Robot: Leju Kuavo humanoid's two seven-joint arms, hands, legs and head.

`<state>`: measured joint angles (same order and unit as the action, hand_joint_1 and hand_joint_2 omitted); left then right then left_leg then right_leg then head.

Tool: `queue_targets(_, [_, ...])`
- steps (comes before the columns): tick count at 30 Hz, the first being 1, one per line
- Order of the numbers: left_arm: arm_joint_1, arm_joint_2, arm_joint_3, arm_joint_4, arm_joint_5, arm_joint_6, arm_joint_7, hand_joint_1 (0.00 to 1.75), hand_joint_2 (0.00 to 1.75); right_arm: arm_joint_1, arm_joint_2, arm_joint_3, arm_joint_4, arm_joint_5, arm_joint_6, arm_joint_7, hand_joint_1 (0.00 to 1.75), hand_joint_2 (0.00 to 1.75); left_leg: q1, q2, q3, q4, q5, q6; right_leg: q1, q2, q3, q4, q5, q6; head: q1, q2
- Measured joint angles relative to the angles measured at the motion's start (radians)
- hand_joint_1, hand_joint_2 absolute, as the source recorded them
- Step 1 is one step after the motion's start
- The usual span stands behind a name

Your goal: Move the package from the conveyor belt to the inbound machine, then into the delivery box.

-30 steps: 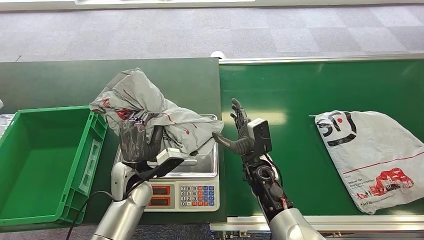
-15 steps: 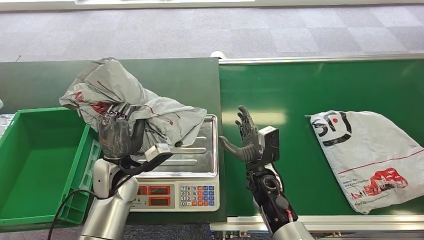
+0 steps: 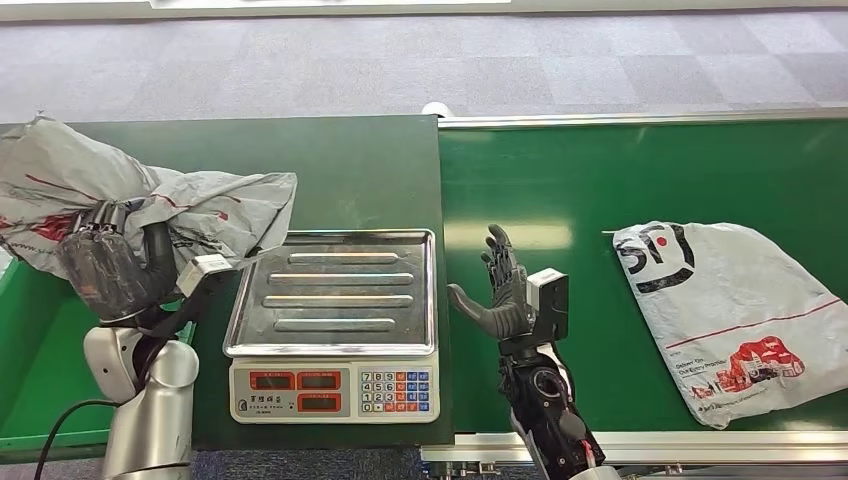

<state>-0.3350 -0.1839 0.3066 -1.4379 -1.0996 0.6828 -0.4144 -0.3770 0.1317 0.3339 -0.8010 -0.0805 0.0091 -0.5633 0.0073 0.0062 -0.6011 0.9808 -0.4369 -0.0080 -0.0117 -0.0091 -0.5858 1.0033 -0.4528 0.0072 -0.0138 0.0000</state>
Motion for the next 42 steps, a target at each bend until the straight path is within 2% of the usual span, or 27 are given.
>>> queue_targets(4, [0.0, 0.006, 0.041, -0.01, 0.0, 0.0, 0.013, 1.75, 1.75, 0.004, -0.003, 0.007, -0.013, 0.0, -0.011, 0.007, 0.0, 1.75, 0.0, 0.0, 0.0, 0.0, 0.0, 0.0, 0.0, 0.0, 0.0, 0.0, 0.0, 0.0, 0.0, 0.0])
queue_targets(9, [-0.002, 0.043, 0.101, -0.015, 0.016, 0.0, 0.068, 1.75, 1.75, 0.007, -0.003, 0.009, -0.031, -0.001, -0.034, 0.021, 0.0, 1.75, 0.0, 0.0, 0.0, 0.0, 0.0, 0.0, 0.0, 0.001, -0.001, 0.0, 0.0, 0.0, 0.0, 0.0])
queue_targets(16, [-0.002, 0.066, 0.129, -0.015, 0.01, 0.0, 0.082, 1.75, 1.75, 0.009, -0.004, 0.01, -0.044, -0.002, -0.039, 0.024, 0.0, 1.75, 0.001, 0.0, -0.001, 0.0, 0.0, 0.0, 0.001, 0.001, 0.0, 0.0, 0.0, 0.0, 0.0, 0.0])
queue_targets(19, [-0.002, 0.08, 0.137, -0.014, -0.001, 0.0, 0.134, 1.75, 1.75, 0.014, -0.003, 0.01, -0.052, -0.001, -0.043, 0.028, 0.0, 1.75, 0.001, 0.0, -0.001, 0.0, 0.0, 0.0, 0.001, 0.001, 0.0, 0.0, 0.0, 0.0, 0.0, 0.0])
queue_targets(22, [0.01, 0.115, 0.144, -0.012, 0.016, 0.0, 0.212, 1.75, 1.75, 0.024, -0.003, 0.01, -0.07, 0.012, -0.051, 0.041, 0.0, 1.75, 0.001, 0.001, -0.001, 0.0, 0.0, -0.001, 0.001, 0.001, -0.001, 0.0, 0.0, 0.0, 0.0, 0.0])
queue_targets(26, [0.077, 0.148, 0.153, -0.019, 0.033, -0.012, 0.33, 1.75, 1.75, 0.036, -0.002, 0.01, -0.092, 0.044, -0.052, 0.06, 0.0, 1.75, 0.001, 0.001, -0.001, -0.001, -0.001, -0.001, 0.001, 0.002, -0.002, 0.0, 0.0, -0.001, 0.0, 0.0])
queue_targets(29, [0.123, 0.15, 0.177, -0.031, -0.006, -0.065, 0.399, 1.75, 1.75, 0.036, 0.001, 0.009, -0.095, 0.068, -0.046, 0.061, 0.0, 1.75, 0.001, 0.001, -0.002, -0.001, -0.001, -0.002, 0.002, 0.002, -0.002, 0.0, -0.001, -0.001, 0.0, 0.0])
queue_targets(34, [0.178, 0.143, 0.247, -0.052, -0.086, -0.227, 0.489, 1.75, 1.75, 0.013, 0.019, 0.009, -0.084, 0.107, -0.019, 0.06, 0.0, 1.75, 0.001, 0.001, -0.003, -0.001, -0.001, -0.002, 0.002, 0.002, -0.003, 0.0, -0.001, -0.001, 0.0, 0.0])
queue_targets(40, [0.212, 0.123, 0.328, -0.071, -0.089, -0.337, 0.501, 1.73, 1.75, -0.02, 0.04, 0.009, -0.055, 0.127, 0.001, 0.06, 0.0, 1.75, 0.002, 0.001, -0.003, -0.001, -0.001, -0.002, 0.002, 0.002, -0.003, 0.0, -0.001, -0.001, 0.0, 0.0])
queue_targets(41, [0.214, 0.116, 0.343, -0.075, -0.083, -0.351, 0.496, 1.7, 1.75, -0.027, 0.045, 0.009, -0.047, 0.13, 0.003, 0.059, 0.0, 1.75, 0.002, 0.001, -0.003, -0.001, -0.001, -0.002, 0.002, 0.002, -0.003, 0.0, -0.001, -0.001, 0.0, 0.0])
queue_targets(42, [0.216, 0.107, 0.357, -0.08, -0.076, -0.361, 0.49, 1.6, 1.75, -0.034, 0.05, 0.009, -0.039, 0.134, 0.005, 0.059, 0.0, 1.75, 0.002, 0.001, -0.003, -0.001, -0.001, -0.002, 0.002, 0.002, -0.003, 0.0, -0.001, -0.001, 0.0, 0.0])
